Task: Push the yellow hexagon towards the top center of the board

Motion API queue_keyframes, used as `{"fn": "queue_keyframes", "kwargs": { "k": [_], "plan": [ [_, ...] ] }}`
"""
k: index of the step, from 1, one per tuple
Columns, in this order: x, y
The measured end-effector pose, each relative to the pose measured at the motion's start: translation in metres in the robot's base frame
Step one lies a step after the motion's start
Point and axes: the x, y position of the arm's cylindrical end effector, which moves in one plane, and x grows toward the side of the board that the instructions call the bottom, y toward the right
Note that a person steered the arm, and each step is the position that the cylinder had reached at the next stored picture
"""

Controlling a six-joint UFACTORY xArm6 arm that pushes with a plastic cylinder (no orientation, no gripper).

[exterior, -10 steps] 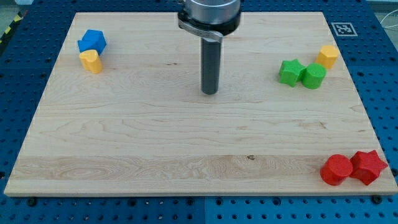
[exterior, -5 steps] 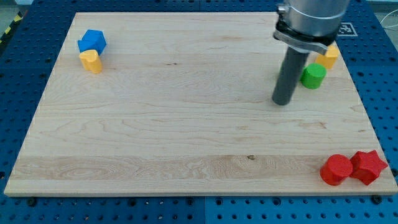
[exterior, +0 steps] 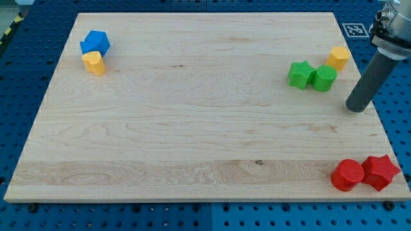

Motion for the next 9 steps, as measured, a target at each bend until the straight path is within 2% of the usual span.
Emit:
{"fn": "queue_keyframes", "kwargs": {
  "k": [2, 4, 9],
  "plan": [
    [-0.054, 0.013],
    [-0.089, 0.027],
    [-0.097, -0.052]
  ]
}}
